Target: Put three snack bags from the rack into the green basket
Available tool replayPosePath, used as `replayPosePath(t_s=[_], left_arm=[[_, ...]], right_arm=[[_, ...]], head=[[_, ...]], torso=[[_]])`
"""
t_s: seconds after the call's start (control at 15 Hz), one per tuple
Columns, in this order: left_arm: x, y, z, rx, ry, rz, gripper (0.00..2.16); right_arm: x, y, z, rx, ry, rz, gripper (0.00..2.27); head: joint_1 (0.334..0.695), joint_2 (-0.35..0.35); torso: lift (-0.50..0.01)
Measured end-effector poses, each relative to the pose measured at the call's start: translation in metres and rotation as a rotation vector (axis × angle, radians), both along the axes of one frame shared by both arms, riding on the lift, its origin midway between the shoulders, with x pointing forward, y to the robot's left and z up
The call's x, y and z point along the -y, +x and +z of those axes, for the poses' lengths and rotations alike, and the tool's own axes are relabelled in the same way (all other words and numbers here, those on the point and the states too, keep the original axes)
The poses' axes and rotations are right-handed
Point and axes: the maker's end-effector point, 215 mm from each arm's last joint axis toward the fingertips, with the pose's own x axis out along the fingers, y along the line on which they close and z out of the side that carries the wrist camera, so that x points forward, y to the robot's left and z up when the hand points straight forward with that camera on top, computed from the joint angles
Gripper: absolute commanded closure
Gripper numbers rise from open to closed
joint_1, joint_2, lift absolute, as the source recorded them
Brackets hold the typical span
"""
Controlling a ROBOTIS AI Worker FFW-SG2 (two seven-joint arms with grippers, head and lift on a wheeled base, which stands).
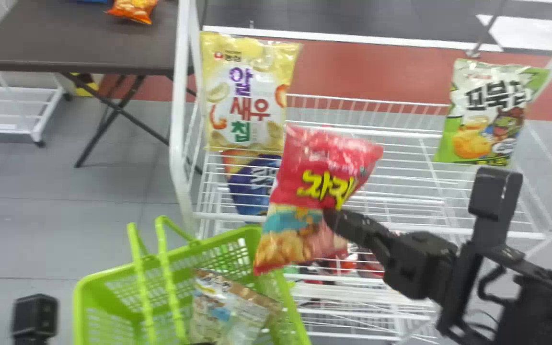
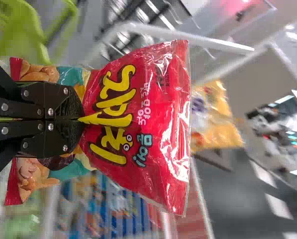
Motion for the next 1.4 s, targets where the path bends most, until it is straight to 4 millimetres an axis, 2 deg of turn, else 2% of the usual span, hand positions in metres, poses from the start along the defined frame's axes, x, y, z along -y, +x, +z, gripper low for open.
replayPosePath(t_s=[0.13, 0.2, 0.33, 0.53, 0.6, 0.67, 0.73, 0.8, 0.87, 1.0, 1.07, 1.2, 1.27, 1.4], left_arm=[[0.0, 0.0, 0.0, 0.0, 0.0, -0.001, 2.15], [0.001, 0.0, 0.0, 0.0, -0.001, -0.003, 2.15], [0.003, -0.001, 0.001, 0.001, -0.003, -0.008, 2.15], [0.005, -0.001, 0.002, 0.003, -0.006, -0.012, 2.15], [0.005, -0.001, 0.002, 0.003, -0.007, -0.012, 2.15], [0.005, -0.001, 0.002, 0.004, -0.007, -0.012, 2.15], [0.005, -0.001, 0.002, 0.004, -0.007, -0.012, 2.15], [0.005, -0.001, 0.002, 0.004, -0.007, -0.012, 2.15], [0.005, -0.001, 0.002, 0.003, -0.007, -0.011, 2.15], [0.002, -0.002, 0.001, -0.001, -0.004, -0.005, 2.15], [0.001, -0.003, 0.0, -0.003, -0.003, -0.002, 2.15], [0.0, -0.003, 0.0, -0.003, -0.003, 0.0, 2.15], [0.0, -0.003, 0.0, -0.003, -0.002, 0.001, 2.15], [-0.002, -0.003, 0.0, -0.004, -0.001, 0.006, 2.15]], right_arm=[[-0.029, -0.028, -0.008, -0.082, 0.026, 0.089, 2.26], [-0.04, -0.036, -0.01, -0.1, 0.033, 0.119, 2.26], [-0.064, -0.05, -0.018, -0.139, 0.035, 0.177, 2.26], [-0.092, -0.063, -0.045, -0.216, 0.032, 0.242, 2.26], [-0.101, -0.068, -0.058, -0.246, 0.029, 0.263, 2.13], [-0.109, -0.072, -0.07, -0.273, 0.021, 0.283, 1.72], [-0.116, -0.077, -0.08, -0.292, 0.01, 0.301, 0.7], [-0.119, -0.078, -0.087, -0.299, 0.001, 0.31, 0.0], [-0.121, -0.078, -0.09, -0.299, -0.011, 0.314, 0.0], [-0.118, -0.075, -0.086, -0.287, -0.008, 0.315, 0.01], [-0.113, -0.07, -0.078, -0.271, 0.006, 0.306, 0.02], [-0.092, -0.054, -0.058, -0.235, 0.045, 0.266, 0.02], [-0.073, -0.039, -0.046, -0.208, 0.056, 0.223, 0.03], [-0.017, 0.007, -0.025, -0.116, 0.037, 0.086, 0.03]], head=[[0.695, 0.092], [0.695, 0.142], [0.695, 0.186], [0.695, 0.249], [0.695, 0.288], [0.695, 0.306], [0.695, 0.321], [0.695, 0.335], [0.695, 0.342], [0.695, 0.345], [0.695, 0.337], [0.695, 0.305], [0.695, 0.23], [0.695, 0.122]], torso=[[0.0], [0.0], [0.0], [0.0], [0.0], [0.0], [0.0], [0.0], [0.0], [0.0], [0.0], [0.0], [0.0], [0.0]])
